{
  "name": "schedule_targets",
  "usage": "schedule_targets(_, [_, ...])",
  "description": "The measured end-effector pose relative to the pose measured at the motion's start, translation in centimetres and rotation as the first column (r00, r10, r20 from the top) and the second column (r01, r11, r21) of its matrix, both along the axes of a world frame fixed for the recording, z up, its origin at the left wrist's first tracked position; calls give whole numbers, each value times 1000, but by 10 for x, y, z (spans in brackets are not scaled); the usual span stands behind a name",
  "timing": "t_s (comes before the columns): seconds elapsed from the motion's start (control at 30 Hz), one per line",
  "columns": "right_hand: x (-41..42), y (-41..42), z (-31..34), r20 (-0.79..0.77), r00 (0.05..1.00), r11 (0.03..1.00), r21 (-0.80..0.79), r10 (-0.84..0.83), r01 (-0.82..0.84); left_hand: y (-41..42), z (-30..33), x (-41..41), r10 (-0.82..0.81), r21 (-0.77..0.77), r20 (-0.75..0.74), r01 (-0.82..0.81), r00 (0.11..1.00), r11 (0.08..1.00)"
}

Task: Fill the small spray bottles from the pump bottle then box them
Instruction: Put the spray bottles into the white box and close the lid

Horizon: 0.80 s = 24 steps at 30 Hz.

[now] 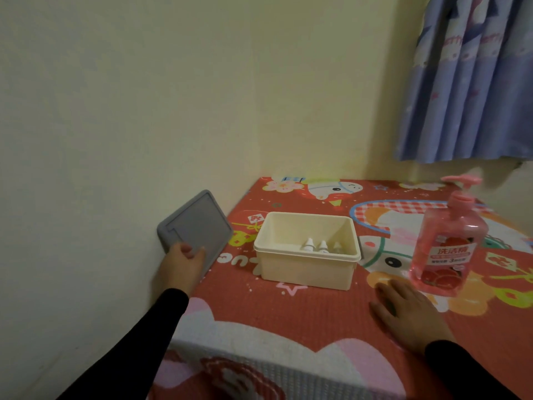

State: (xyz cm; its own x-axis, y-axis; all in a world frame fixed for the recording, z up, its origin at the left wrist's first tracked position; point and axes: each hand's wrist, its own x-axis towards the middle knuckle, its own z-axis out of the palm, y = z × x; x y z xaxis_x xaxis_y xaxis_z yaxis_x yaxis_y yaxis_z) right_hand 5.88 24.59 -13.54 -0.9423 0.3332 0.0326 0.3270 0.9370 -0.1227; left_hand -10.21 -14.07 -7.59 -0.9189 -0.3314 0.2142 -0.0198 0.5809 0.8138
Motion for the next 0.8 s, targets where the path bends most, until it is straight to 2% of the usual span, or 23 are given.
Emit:
schedule_targets(0.13, [0,1,-1,-7,1000,1000,-8,1,-2,-10,-12,-2,87,52,49,-90,995,995])
schedule_targets(0.37, [-1,3,-4,-20,1000,1000,-3,5,-5,-19,-24,-28,69,138,139,-88,988,987])
schedule_targets(0.67, [-1,2,-3,-17,1000,1000,11,-12,12,-19,-15,-30,40,139,0,-39,999,989])
schedule_targets(0.73, [0,2,-3,-23,1000,1000,-4,-15,15,-16,-6,-30,8,185,-55,2,998,983])
schedule_targets(0.8, [0,2,-2,-22,1000,1000,-13,-9,9,-9,8,-30,-32,334,-125,73,992,940])
